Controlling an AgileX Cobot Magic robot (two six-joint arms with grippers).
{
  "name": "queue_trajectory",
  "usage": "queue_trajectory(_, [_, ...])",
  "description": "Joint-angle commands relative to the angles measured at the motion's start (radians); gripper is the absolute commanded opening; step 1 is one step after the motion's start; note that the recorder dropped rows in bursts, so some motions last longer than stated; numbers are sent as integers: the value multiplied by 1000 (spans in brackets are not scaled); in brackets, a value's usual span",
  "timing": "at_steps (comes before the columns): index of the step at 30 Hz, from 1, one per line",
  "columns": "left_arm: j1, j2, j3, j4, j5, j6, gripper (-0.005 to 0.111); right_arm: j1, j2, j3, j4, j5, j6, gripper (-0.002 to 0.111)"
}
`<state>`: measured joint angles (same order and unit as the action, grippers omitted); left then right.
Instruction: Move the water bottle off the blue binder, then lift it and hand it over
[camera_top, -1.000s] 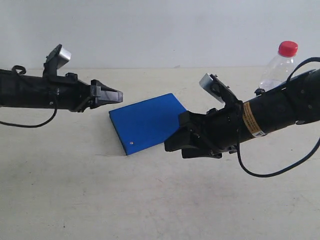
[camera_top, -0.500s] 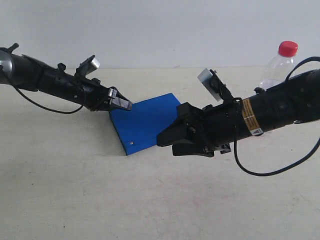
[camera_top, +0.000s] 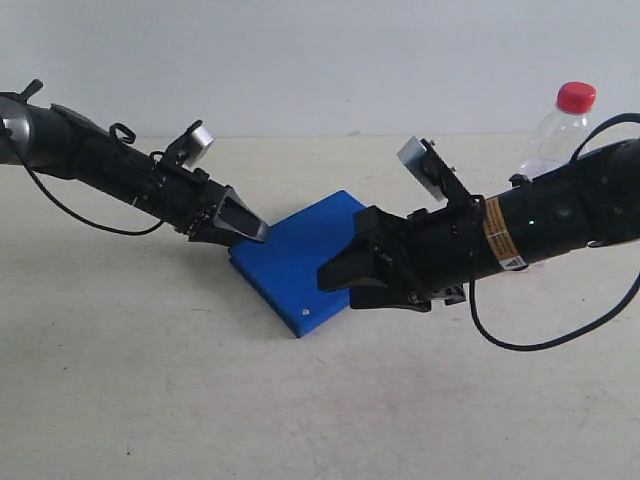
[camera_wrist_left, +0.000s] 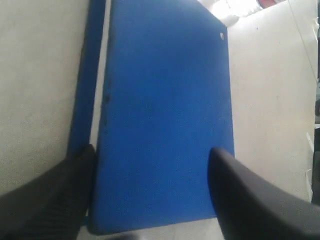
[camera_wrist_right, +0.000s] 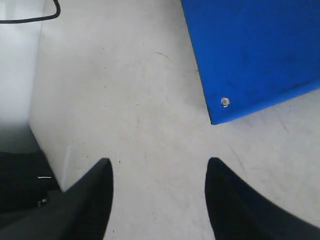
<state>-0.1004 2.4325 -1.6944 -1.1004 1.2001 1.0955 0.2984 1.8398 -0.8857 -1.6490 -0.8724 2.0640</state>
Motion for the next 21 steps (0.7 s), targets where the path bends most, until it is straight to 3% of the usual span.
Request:
queue_trajectory(1, [-5,-13,-3,18,21,-64,60,-9,-2,-6,-43,69,-12,50])
queue_trajectory(5, [-5,-13,-3,24,21,-98,60,-9,-2,2,-95,212,34,50])
queue_trajectory(9, [-23,-13,-3,80,21,-116,54,-9,-2,4,-95,214,34,50])
queue_trajectory(19, [-71,-13,-3,103,21,-167,6,-9,11,16,-95,340,32,50])
queue_trajectory(21, [-71,-13,-3,110,21,-194,4,-9,11,16,-95,351,30,50])
